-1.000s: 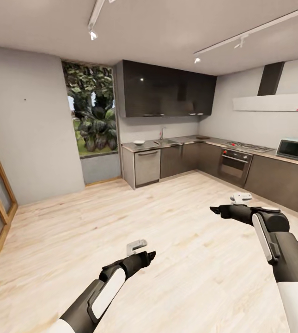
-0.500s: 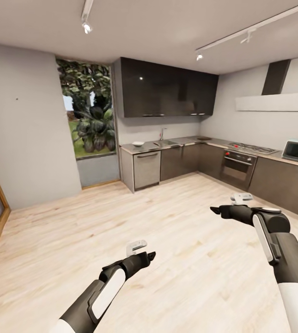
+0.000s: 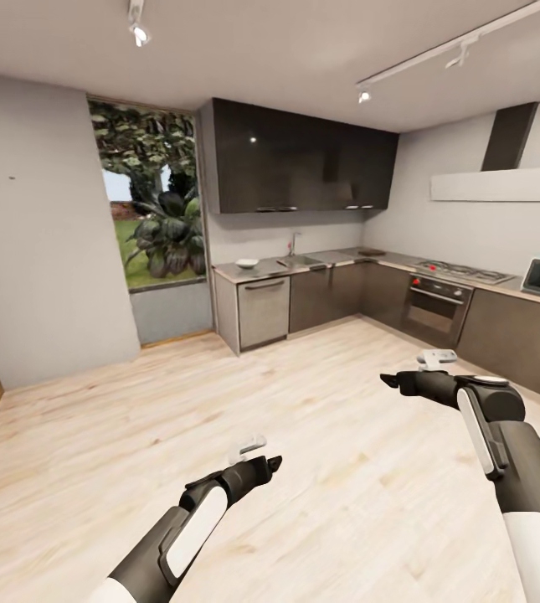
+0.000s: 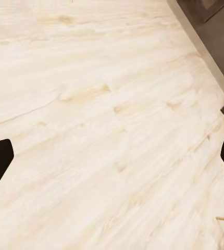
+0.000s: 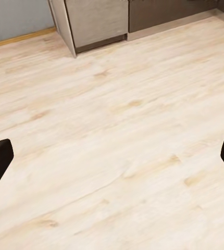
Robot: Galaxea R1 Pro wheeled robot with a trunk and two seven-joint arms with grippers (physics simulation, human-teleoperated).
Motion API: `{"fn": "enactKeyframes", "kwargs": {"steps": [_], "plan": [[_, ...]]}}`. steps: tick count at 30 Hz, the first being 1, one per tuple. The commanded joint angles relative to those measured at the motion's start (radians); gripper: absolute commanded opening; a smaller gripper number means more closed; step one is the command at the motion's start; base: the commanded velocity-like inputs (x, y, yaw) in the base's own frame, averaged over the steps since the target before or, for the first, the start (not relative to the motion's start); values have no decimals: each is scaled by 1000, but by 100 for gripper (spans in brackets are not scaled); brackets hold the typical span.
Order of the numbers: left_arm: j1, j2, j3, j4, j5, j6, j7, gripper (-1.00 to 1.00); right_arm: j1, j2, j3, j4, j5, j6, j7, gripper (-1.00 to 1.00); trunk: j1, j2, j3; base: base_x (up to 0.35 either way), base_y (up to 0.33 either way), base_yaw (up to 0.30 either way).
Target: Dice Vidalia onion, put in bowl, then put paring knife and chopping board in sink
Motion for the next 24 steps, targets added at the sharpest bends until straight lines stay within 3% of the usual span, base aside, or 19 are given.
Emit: {"fn": "enactKeyframes", "kwargs": {"steps": [1,5,7,10,13,24], "plan": [[0,0,-2,-1,11,2,9,100,0,0,-1,0,-2,5,2,100,1,-1,0,348,-79,0],[26,12,7,-60,14,-27,5,100,0,0,-1,1,-1,5,3,100,1,-1,0,348,-79,0],[72,58,24,-160,27,-45,2,100,0,4,2,18,-1,-3,4,100,1,-1,0,348,-79,0],[93,88,39,-210,58,-52,-14,100,0,18,7,97,-2,-89,5,100,1,-1,0,348,-79,0],[99,96,44,-224,71,-54,-20,100,0,29,9,134,-1,-139,6,100,1,-1,0,348,-79,0],[101,98,44,-227,72,-57,-22,100,-1,31,8,147,-1,-155,7,100,1,-1,0,348,-79,0]]}}
